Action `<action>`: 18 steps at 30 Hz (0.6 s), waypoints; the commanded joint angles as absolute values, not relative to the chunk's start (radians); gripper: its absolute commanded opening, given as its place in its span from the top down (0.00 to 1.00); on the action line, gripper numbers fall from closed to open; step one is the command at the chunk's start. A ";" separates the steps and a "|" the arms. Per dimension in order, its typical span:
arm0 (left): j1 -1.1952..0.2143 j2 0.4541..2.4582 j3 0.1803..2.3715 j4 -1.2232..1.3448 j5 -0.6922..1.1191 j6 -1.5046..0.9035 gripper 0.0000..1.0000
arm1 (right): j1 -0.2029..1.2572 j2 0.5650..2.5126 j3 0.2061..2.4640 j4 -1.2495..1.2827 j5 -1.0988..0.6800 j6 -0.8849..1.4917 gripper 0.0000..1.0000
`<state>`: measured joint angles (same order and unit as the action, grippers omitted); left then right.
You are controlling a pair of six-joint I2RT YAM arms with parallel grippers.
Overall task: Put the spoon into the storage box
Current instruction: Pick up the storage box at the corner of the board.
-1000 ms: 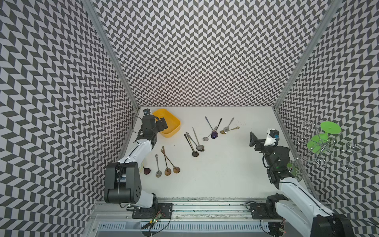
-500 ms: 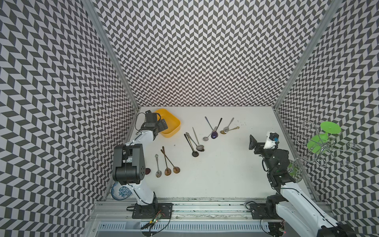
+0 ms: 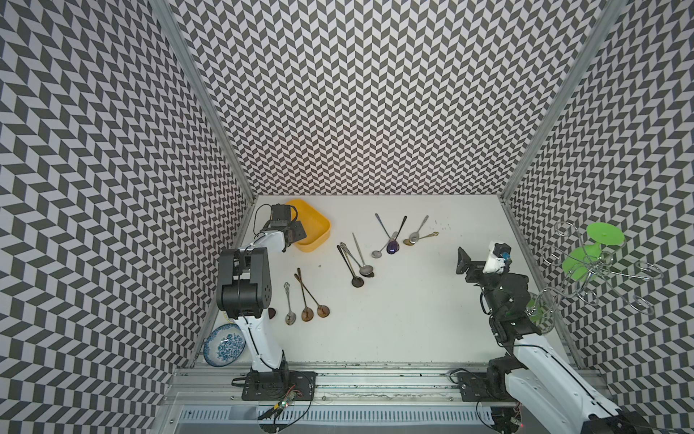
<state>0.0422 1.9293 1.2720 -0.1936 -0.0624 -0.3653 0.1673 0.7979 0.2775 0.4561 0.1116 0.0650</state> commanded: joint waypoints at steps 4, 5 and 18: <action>0.052 1.937 1.305 -0.212 -0.023 -0.371 0.67 | 0.173 0.800 0.276 0.480 0.127 0.066 0.00; 0.052 1.933 1.303 -0.211 -0.023 -0.374 0.73 | 0.172 0.799 0.276 0.480 0.128 0.066 0.00; 0.052 1.768 1.238 -0.196 -0.003 -0.388 1.00 | 0.174 0.799 0.288 0.471 0.128 0.138 0.00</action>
<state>0.0467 1.8587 1.2549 -0.2138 -0.0185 -0.3870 0.1673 0.7998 0.2775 0.4488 0.1158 0.0818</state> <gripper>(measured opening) 0.082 0.997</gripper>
